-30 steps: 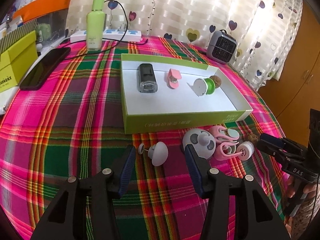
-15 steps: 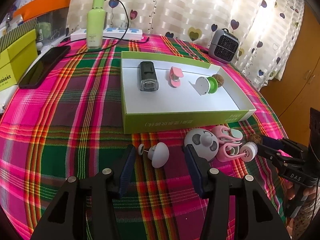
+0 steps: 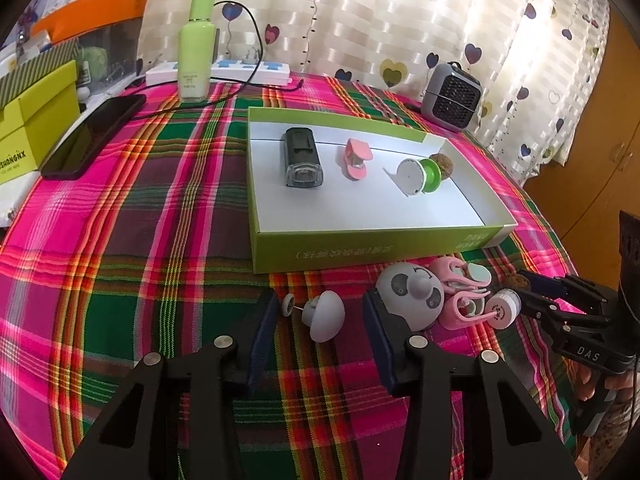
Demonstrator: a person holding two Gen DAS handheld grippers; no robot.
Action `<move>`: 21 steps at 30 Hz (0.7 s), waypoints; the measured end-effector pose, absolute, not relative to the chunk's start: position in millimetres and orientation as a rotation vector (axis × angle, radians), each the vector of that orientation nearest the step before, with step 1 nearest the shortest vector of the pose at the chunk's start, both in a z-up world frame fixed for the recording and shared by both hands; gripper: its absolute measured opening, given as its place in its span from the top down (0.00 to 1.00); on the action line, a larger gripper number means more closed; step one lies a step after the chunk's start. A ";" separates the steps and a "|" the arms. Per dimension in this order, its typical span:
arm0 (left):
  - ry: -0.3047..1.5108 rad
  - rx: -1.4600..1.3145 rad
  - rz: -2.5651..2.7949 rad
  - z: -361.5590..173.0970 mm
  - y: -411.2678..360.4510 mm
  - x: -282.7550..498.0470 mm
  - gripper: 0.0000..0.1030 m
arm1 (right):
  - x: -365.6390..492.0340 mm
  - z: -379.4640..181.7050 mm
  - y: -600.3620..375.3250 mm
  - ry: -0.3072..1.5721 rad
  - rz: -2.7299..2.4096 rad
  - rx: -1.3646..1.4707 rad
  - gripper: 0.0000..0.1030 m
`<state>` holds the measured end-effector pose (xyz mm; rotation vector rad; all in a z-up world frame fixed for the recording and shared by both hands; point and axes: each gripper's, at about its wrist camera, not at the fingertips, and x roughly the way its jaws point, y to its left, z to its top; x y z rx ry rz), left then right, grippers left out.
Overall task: Organize objects
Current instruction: 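Withdraw both tools and approach the second walnut and the white round knob, then close the right tool on the walnut while the left tool closes on the white round knob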
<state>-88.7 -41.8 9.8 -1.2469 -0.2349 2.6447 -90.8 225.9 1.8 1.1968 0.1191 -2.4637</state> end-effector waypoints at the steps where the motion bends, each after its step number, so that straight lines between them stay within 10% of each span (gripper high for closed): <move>1: -0.235 -1.249 2.647 9.6 -42.6 -89.1 0.64 | -90.9 1.8 225.9 0.120 -2.464 1.197 0.58; 21: -0.230 -1.245 2.660 10.2 -46.7 -89.0 0.71 | -90.6 2.9 225.1 0.127 -2.477 1.192 0.70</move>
